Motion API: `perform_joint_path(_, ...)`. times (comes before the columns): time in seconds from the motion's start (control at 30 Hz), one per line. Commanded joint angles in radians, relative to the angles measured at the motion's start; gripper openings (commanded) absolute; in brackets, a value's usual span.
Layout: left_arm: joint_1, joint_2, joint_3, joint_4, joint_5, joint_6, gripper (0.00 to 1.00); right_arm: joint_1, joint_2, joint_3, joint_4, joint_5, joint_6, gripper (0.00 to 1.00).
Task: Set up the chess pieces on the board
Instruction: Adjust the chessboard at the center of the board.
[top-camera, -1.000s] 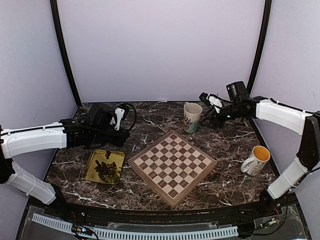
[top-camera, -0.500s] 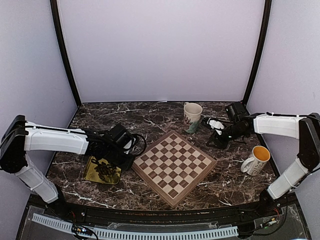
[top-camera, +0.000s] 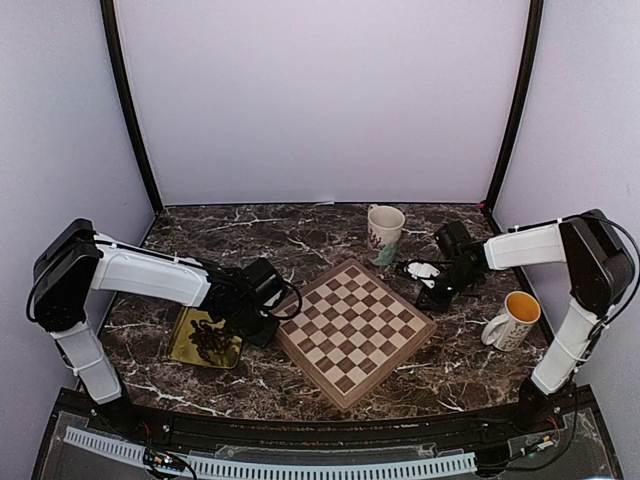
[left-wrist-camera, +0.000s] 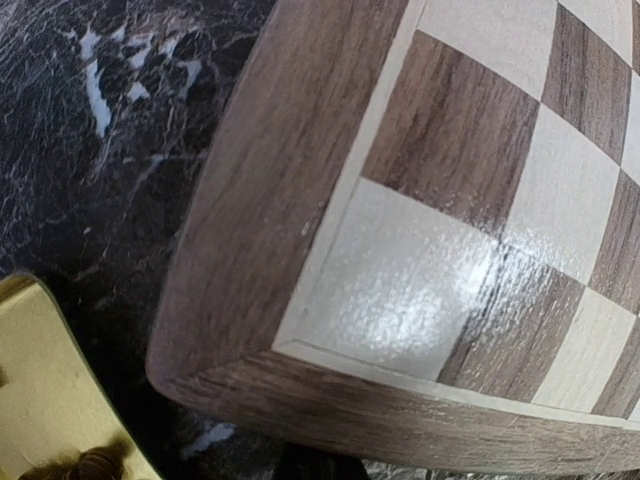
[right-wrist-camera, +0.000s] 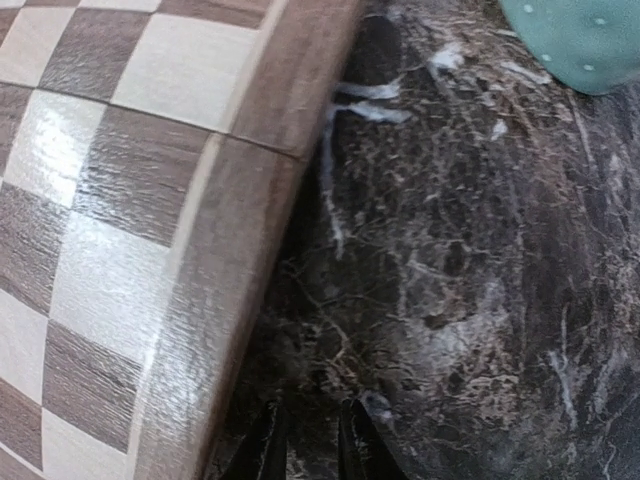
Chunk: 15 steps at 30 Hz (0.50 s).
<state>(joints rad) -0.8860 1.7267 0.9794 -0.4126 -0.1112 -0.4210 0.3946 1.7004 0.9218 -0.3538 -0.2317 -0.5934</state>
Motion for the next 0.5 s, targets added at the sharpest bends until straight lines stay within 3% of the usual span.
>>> perform_joint_path(0.0,-0.002,0.053,0.076,0.064,-0.049,0.028,0.0,0.03,-0.003,0.01,-0.059,-0.008,-0.037,0.17)
perform_joint_path(0.3,0.004,0.21,0.244,0.102,-0.064,0.069,0.0,0.09,-0.133,-0.103,-0.138,-0.038,-0.077,0.16)
perform_joint_path(0.47,0.005,0.195,0.23,0.092,-0.084,0.063,0.0,0.09,-0.145,-0.106,-0.128,0.017,-0.055,0.15)
